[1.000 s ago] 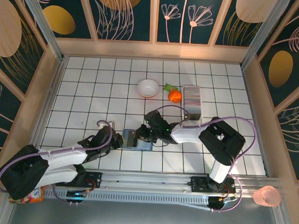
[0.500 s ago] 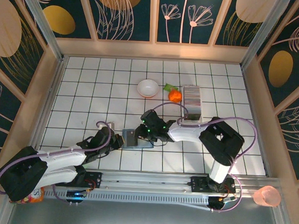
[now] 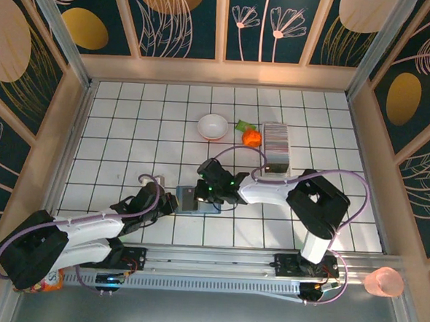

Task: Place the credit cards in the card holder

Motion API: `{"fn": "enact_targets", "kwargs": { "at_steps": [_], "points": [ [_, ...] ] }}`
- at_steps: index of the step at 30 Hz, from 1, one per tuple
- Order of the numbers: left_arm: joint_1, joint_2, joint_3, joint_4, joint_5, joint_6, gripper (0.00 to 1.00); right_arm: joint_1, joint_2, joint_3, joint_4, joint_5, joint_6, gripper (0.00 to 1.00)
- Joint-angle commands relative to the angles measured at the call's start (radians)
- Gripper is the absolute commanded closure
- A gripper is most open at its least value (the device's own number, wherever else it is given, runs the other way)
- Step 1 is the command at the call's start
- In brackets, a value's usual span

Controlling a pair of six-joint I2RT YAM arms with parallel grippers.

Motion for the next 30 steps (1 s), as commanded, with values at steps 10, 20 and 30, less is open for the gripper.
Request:
{"fn": "enact_targets", "kwargs": {
  "at_steps": [10, 20, 30],
  "points": [
    [-0.007, 0.032, -0.035, -0.078, 0.061, -0.006, 0.96, 0.024, 0.039, 0.023, -0.069, 0.054, 0.003, 0.87],
    [-0.009, 0.044, -0.036, -0.065, 0.071, -0.011, 0.97, 0.04, 0.063, 0.017, 0.056, -0.017, 0.045, 0.87],
    [-0.009, 0.043, -0.039, -0.066, 0.068, -0.009, 0.97, 0.043, -0.011, -0.042, 0.196, -0.03, 0.076, 0.87]
  ]
}}
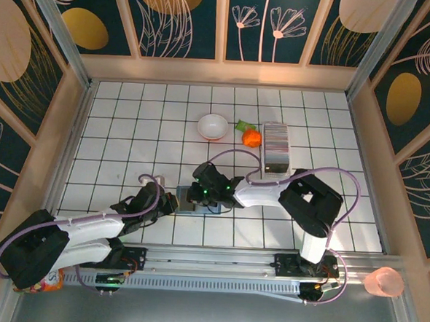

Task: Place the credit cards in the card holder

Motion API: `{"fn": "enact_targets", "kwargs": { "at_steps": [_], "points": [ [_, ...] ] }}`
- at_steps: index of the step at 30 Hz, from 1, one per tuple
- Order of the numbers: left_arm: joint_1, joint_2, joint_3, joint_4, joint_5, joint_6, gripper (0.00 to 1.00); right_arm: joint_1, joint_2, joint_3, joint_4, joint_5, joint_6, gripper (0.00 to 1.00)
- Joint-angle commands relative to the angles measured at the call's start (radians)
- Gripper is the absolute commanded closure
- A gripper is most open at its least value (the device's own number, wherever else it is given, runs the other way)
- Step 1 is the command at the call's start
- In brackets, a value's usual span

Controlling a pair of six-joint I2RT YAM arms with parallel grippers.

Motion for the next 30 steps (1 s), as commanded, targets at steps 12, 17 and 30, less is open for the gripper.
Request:
{"fn": "enact_targets", "kwargs": {
  "at_steps": [12, 17, 30],
  "points": [
    [-0.007, 0.004, -0.032, -0.103, 0.034, 0.0, 0.96, 0.095, -0.181, -0.059, -0.288, 0.274, 0.107, 0.71],
    [-0.008, 0.017, -0.025, -0.096, 0.045, 0.008, 0.96, 0.105, -0.191, -0.1, -0.299, 0.296, 0.149, 0.64],
    [-0.007, 0.023, -0.037, -0.071, 0.069, 0.002, 0.97, 0.104, -0.116, -0.064, -0.237, 0.278, 0.137, 0.59]
  ]
}}
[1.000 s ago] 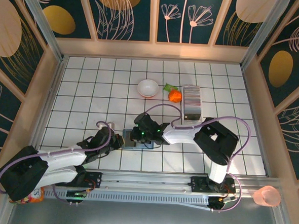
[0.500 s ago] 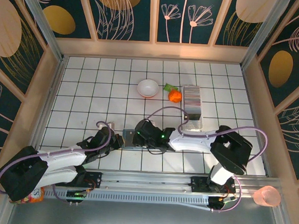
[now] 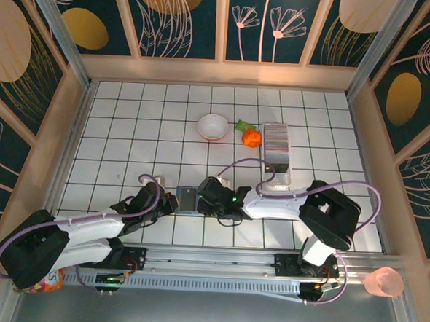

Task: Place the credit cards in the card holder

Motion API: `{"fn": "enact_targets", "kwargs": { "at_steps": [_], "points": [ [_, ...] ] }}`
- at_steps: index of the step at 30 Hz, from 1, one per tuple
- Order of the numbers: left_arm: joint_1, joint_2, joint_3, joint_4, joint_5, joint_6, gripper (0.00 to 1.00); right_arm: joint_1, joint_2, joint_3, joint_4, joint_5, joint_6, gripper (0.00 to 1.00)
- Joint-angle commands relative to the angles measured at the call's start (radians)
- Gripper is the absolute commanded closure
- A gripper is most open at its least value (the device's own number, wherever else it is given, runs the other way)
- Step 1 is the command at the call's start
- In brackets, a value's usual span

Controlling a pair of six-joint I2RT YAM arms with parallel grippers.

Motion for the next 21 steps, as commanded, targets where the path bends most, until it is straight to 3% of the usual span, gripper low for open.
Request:
{"fn": "enact_targets", "kwargs": {
  "at_steps": [1, 21],
  "points": [
    [-0.009, 0.026, -0.036, -0.072, 0.07, 0.002, 0.97, 0.003, 0.039, 0.024, 0.019, 0.029, 0.008, 0.58],
    [-0.009, -0.014, -0.058, -0.079, 0.065, -0.011, 0.97, 0.019, 0.067, 0.069, 0.177, -0.014, -0.012, 0.57]
  ]
}}
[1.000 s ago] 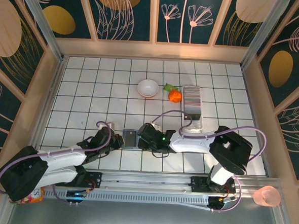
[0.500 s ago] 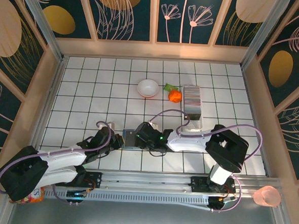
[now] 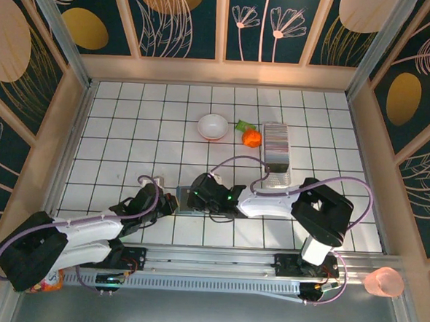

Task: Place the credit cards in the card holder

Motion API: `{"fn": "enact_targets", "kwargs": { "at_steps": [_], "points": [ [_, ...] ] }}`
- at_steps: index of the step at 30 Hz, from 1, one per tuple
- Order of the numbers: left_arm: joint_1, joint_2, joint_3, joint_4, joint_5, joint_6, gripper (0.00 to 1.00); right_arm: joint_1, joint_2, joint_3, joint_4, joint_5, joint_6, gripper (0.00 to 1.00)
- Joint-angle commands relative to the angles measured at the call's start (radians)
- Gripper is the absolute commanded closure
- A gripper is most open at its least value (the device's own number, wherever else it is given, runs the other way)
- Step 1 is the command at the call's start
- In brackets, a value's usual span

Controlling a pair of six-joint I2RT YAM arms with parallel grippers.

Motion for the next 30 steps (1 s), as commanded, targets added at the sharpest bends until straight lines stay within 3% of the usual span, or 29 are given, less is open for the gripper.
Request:
{"fn": "enact_targets", "kwargs": {
  "at_steps": [1, 12, 23, 26, 30],
  "points": [
    [-0.009, 0.007, -0.037, -0.096, 0.06, -0.011, 0.97, 0.016, 0.015, 0.024, 0.061, -0.001, -0.007, 0.57],
    [-0.009, 0.012, -0.05, -0.075, 0.061, -0.019, 0.97, 0.017, 0.032, 0.004, 0.175, -0.046, 0.011, 0.58],
    [-0.008, 0.021, -0.055, -0.066, 0.037, -0.029, 0.97, 0.019, 0.004, 0.029, 0.397, -0.141, -0.03, 0.57],
    [-0.009, 0.03, -0.053, -0.063, 0.038, -0.028, 0.97, 0.025, -0.02, 0.058, 0.349, -0.108, -0.053, 0.57],
    [-0.008, 0.032, -0.05, -0.056, 0.043, -0.028, 0.98, 0.032, -0.064, 0.054, 0.107, 0.038, 0.0, 0.57]
  ]
}}
